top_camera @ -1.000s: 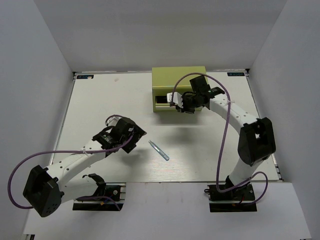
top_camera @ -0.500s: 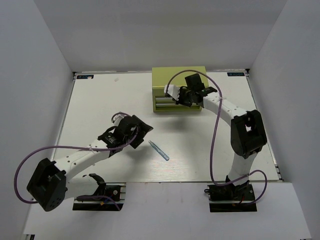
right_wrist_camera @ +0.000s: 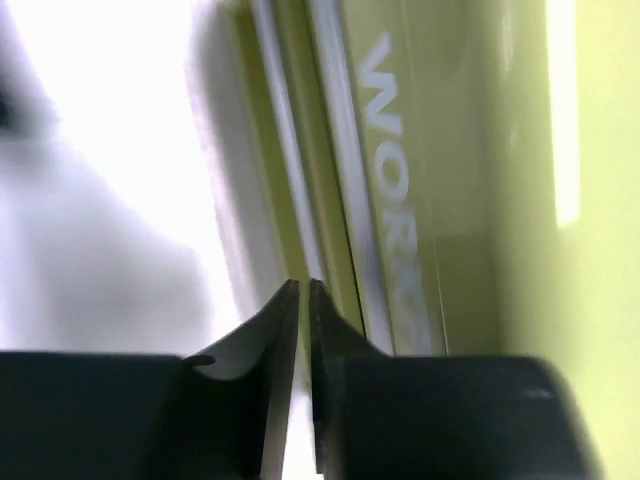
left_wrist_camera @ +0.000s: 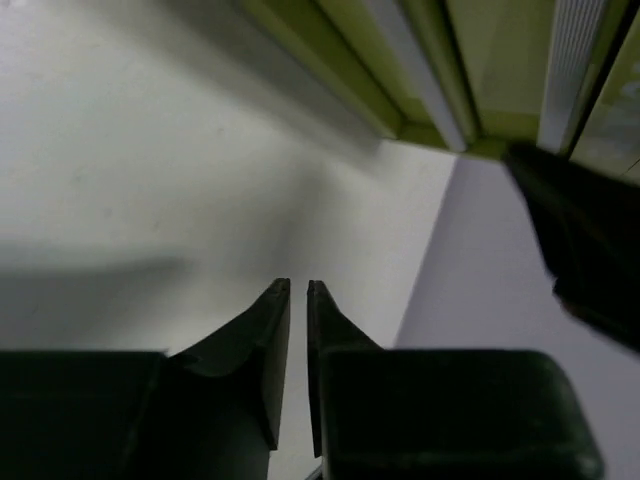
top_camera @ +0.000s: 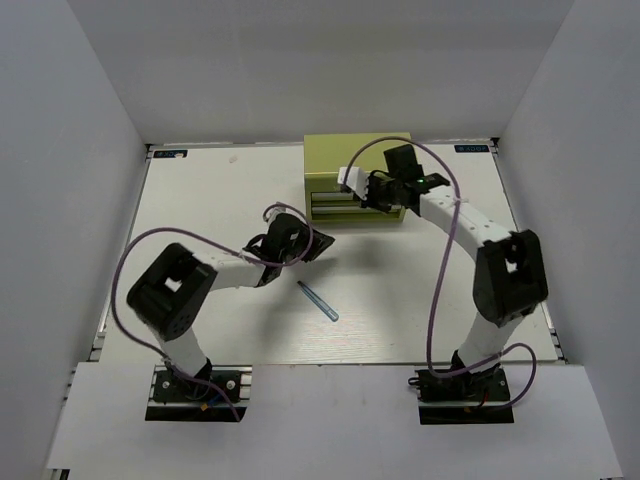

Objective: Sort the stationery into containers
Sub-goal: Close the drawer in the storage box, then open the drawer in the storage box.

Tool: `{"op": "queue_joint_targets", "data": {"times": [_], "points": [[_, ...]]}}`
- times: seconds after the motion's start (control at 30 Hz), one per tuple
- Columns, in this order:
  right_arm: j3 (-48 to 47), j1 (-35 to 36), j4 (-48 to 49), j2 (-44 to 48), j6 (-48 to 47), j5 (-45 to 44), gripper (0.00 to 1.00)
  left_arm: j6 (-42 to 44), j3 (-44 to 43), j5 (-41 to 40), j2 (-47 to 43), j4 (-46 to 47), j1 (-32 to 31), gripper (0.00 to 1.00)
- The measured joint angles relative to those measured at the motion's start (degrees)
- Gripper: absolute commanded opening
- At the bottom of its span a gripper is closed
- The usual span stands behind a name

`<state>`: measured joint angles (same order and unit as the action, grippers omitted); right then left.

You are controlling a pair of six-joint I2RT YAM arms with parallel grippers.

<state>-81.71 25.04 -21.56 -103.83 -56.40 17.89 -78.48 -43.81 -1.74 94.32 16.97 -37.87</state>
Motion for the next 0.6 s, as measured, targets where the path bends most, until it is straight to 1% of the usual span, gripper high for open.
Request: {"op": "queue_joint_targets", "data": {"times": [0.03, 0.07, 0.1, 0.17, 0.2, 0.27, 0.3, 0.33, 0.4, 0.6], "points": [[1.3, -0.4, -0.3, 2.3, -0.4, 1.9, 0.26, -0.2, -0.8, 0.8, 2.3, 3.1, 0.3, 0.22], [2.7, -0.8, -0.7, 4.8, -0.6, 3.6, 0.4, -0.3, -1.6, 1.5, 4.7, 5.9, 0.5, 0.22], [3.6, -1.2, -0.9, 7.3, -0.7, 5.0, 0.44, -0.8, -2.2, 2.0, 6.9, 8.6, 0.8, 0.25], [4.3, -1.8, -0.1, 12.3, 0.2, 6.9, 0.57, -1.9, -3.1, 2.6, 10.7, 13.3, 1.1, 0.36], [4.3, -2.0, 1.0, 14.1, 0.8, 7.5, 0.58, -2.4, -3.3, 2.6, 12.2, 15.3, 1.3, 0.43], [4.2, -2.4, 3.5, 16.5, 1.8, 7.8, 0.58, -3.7, -3.8, 2.5, 14.4, 18.4, 1.5, 0.47], [3.8, -2.6, 4.3, 17.0, 2.3, 7.8, 0.58, -4.3, -4.2, 2.3, 15.5, 19.8, 1.5, 0.52], [3.1, -3.0, 4.8, 17.0, 3.0, 7.8, 0.58, -4.8, -4.7, 2.1, 16.5, 21.0, 1.5, 0.54], [2.0, -3.5, 5.5, 16.1, 4.0, 7.7, 0.59, -5.8, -6.2, 1.7, 18.5, 23.1, 1.5, 0.57], [-4.0, -4.7, 3.1, 8.5, 5.3, 5.6, 0.59, -7.1, -11.6, 0.4, 22.6, 26.9, 1.5, 0.57]]}}
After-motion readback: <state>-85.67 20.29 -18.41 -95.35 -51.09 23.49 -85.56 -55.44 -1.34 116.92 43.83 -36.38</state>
